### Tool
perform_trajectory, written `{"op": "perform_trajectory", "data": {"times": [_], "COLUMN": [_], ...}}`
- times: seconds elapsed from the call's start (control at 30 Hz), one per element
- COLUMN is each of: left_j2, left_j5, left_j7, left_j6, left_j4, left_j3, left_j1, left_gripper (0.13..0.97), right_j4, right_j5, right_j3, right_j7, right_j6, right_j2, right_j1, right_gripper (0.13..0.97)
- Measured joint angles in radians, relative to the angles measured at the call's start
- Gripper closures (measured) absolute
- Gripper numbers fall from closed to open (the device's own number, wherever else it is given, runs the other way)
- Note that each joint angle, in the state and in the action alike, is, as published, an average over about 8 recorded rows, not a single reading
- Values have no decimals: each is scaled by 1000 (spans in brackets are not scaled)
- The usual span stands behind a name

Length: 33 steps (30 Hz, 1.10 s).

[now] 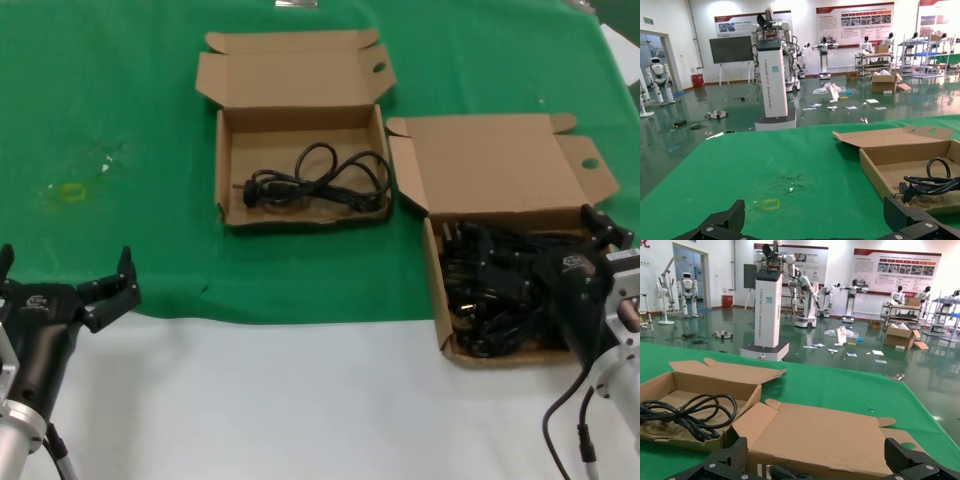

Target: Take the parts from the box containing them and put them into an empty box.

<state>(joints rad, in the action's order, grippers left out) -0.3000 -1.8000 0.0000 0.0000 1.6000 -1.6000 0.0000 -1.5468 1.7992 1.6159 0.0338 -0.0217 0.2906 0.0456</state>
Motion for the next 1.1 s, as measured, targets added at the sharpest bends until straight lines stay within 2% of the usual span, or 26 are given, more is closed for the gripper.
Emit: {"op": "perform_trajectory", "data": {"times": [1.1], "left_j2": [0], "left_j5": [0], "left_j7": [0], "left_j6": [0], "left_j4": [0], "left_j3": [0], "left_j1": [0], "left_gripper": [132], "right_j4": [0], "right_j5": [0], "right_j3": [0], "right_j7": [0], "right_j6": [0], "right_j2": [0], "right_j1": [0], "right_gripper": [129]}}
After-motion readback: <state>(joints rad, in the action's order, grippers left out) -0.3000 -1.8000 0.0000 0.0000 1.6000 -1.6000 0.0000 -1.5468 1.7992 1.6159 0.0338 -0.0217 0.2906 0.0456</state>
